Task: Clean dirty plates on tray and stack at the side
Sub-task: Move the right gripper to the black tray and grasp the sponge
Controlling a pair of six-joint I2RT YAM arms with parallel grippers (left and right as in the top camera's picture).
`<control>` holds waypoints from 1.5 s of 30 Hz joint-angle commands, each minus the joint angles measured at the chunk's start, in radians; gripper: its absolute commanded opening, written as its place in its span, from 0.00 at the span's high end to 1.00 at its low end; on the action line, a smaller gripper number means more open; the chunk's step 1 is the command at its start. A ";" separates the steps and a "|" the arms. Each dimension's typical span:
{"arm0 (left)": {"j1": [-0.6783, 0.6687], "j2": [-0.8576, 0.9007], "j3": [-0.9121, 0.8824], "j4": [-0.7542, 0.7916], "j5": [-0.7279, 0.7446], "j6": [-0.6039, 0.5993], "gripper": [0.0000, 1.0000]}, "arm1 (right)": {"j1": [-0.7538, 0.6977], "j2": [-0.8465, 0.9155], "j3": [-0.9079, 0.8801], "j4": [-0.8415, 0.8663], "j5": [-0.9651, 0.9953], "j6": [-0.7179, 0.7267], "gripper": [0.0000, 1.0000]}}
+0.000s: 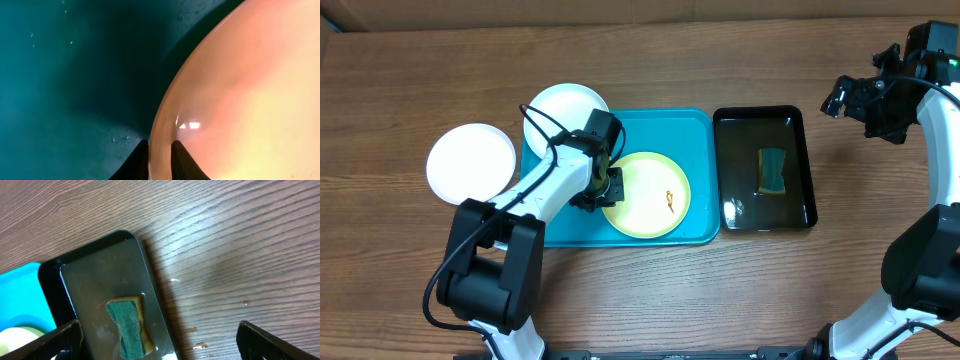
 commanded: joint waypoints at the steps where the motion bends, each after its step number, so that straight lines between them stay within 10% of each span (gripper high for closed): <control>1: -0.007 -0.011 0.021 -0.003 -0.054 -0.093 0.91 | 0.004 -0.007 0.010 0.004 0.007 0.004 0.00; 24: -0.002 -0.011 0.021 -0.019 0.000 -0.375 0.96 | 0.004 -0.007 0.010 0.003 0.007 0.004 0.00; 32: 0.007 -0.011 0.021 0.048 0.005 -0.205 0.64 | 0.004 -0.007 0.010 0.003 0.007 0.004 0.00; 45: 0.000 -0.010 0.021 0.029 -0.092 -0.090 0.96 | 0.004 -0.007 0.010 0.003 0.007 0.004 0.00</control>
